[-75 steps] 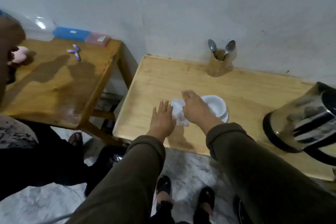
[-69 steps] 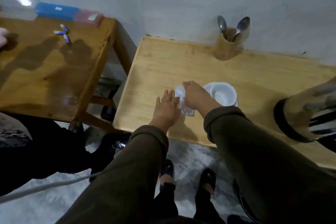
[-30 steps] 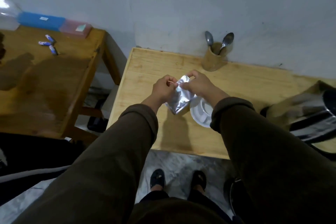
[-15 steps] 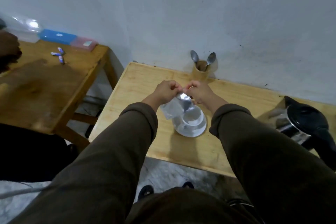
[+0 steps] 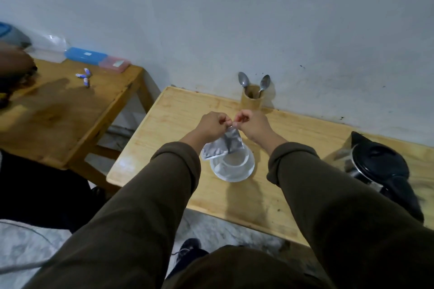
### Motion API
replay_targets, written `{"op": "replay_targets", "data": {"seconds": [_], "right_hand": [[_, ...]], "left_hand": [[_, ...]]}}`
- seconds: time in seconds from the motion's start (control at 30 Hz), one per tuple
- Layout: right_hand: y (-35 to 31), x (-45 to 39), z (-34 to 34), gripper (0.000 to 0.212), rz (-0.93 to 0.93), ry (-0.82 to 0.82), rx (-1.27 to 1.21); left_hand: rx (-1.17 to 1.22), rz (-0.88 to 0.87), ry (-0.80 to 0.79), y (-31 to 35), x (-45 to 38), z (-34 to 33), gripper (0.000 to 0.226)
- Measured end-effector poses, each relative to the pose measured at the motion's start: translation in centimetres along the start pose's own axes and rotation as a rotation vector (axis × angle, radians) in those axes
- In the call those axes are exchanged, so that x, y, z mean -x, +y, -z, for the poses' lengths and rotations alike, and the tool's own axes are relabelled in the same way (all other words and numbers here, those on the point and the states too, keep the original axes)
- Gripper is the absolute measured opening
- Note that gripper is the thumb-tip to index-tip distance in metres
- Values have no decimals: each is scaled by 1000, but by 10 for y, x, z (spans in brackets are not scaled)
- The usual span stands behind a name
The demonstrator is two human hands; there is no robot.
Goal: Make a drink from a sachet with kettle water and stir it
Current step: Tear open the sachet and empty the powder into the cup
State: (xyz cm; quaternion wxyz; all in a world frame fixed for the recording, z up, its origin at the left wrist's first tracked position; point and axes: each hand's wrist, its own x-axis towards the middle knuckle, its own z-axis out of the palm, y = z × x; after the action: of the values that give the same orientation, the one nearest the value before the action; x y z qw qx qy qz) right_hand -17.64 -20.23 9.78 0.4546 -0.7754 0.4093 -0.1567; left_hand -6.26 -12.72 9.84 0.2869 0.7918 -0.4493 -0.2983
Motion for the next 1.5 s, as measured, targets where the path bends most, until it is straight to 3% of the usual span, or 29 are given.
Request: {"op": "replay_targets", "data": {"seconds": [0.23,0.4,0.7,0.87,1.03,1.17,1.3,1.5], "right_hand": [[-18,-3,-6,7,146,121,141],[-26,-2,-11,12,177,54,186],[-19,35,16,14,-37,-139,50],[-18,58,30,28,-128,-209,8],[-6,71,34,26,-120,-50,71],[2,72,22,23,-181,-11,-13],[6,70,3,20,-239,71,60],[13,68,-22,55,-144,28,174]], "left_hand": [[-51,72,3,12,-13,16,12],[26,146,23,8,-26,32,19],[90,165,95,-11,-39,29,32],[151,186,137,-18,-37,16,33],[185,211,88,-26,-36,7,29],[175,181,74,-28,-29,-3,32],[231,190,55,-31,-21,-11,30],[154,231,-9,-27,-14,-20,31]]}}
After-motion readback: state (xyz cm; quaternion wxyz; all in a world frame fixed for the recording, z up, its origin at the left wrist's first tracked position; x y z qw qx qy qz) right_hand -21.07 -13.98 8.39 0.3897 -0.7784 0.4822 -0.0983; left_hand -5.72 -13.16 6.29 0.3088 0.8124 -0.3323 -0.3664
